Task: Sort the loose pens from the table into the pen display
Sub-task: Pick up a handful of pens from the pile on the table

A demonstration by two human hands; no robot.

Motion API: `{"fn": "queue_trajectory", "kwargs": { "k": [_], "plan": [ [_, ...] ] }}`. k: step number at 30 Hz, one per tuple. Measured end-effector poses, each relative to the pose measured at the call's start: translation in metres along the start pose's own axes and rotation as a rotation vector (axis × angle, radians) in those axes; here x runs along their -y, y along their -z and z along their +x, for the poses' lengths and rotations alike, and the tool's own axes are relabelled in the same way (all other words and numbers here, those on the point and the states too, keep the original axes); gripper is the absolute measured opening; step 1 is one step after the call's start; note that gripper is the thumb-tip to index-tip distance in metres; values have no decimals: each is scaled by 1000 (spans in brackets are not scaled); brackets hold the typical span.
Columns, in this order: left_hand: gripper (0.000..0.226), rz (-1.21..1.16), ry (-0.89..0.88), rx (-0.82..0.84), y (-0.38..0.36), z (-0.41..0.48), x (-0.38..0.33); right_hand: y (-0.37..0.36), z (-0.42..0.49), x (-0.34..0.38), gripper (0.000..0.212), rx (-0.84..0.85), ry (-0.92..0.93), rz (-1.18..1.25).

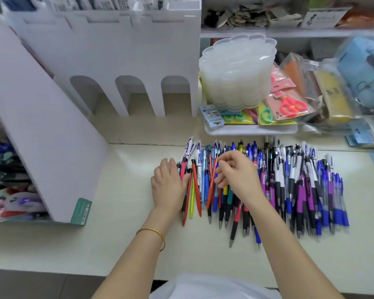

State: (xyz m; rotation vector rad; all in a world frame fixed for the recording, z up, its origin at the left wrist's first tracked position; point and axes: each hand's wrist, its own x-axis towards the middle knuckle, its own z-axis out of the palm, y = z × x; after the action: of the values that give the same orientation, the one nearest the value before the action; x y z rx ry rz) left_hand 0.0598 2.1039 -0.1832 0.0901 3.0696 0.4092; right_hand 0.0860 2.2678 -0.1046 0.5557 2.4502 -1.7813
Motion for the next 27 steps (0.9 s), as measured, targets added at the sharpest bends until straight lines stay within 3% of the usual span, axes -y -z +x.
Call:
{"fn": "queue_trajectory", "kwargs": {
  "k": [6, 10, 20, 27],
  "plan": [
    [69, -31, -93, 32, -4, 21, -1, -1, 10, 5, 15, -5, -4, -4],
    [60, -70, -134, 17, -4, 27, 6, -1, 18, 7, 15, 2, -15, 17],
    [41, -114, 57, -8, 2, 47, -7, -10, 24, 5, 13, 33, -30, 7],
    [31, -11, 137, 40, -2, 67, -25, -12, 23, 4, 13, 45, -15, -2]
  ]
}}
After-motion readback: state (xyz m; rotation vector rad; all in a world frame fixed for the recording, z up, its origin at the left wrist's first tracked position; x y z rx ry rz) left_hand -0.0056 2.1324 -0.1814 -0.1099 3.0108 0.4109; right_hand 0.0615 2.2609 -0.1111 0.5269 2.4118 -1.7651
